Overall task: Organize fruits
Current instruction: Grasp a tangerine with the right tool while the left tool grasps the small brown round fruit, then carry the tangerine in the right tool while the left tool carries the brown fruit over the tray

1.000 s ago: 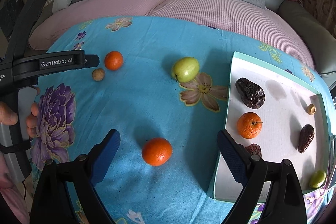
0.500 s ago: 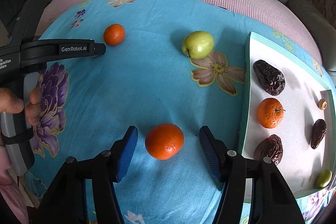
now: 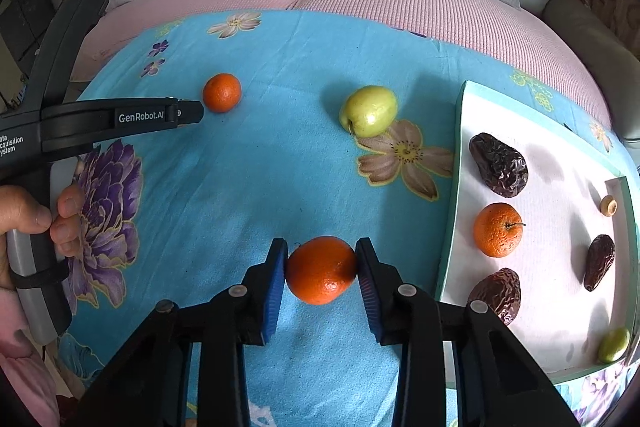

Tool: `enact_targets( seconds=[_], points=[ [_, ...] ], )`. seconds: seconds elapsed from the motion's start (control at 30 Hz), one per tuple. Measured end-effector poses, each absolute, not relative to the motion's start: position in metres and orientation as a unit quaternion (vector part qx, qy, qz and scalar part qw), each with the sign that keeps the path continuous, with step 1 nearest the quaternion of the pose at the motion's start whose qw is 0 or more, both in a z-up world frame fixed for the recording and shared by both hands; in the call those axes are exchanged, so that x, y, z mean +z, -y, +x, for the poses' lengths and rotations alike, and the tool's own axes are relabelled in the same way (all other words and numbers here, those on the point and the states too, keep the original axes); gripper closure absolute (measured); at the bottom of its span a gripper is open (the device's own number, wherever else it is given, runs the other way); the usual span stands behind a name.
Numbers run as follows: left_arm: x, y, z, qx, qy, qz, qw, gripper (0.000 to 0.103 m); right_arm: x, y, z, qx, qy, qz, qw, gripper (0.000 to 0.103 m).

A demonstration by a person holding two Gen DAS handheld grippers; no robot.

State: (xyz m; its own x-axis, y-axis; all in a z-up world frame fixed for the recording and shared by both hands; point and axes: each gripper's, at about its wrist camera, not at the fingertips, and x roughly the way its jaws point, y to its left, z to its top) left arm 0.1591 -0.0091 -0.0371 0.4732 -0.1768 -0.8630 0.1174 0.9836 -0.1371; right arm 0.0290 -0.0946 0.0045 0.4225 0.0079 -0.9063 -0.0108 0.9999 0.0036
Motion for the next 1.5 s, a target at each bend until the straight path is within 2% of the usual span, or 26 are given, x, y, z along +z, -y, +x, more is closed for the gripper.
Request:
enact_targets(
  seconds=[0.73, 1.5],
  points=[
    [0.014, 0.015, 0.117, -0.097, -0.476, -0.045, 0.873, 0.076, 0.035, 0.146, 0.021, -0.067, -0.494, 0.040, 0.866, 0.066],
    [0.020, 0.119, 0.064, -0.238, -0.471, 0.034, 0.849, 0.076, 0.059, 0.274, -0.023, -0.234, -0.460, 0.126, 0.847, 0.066]
  ],
)
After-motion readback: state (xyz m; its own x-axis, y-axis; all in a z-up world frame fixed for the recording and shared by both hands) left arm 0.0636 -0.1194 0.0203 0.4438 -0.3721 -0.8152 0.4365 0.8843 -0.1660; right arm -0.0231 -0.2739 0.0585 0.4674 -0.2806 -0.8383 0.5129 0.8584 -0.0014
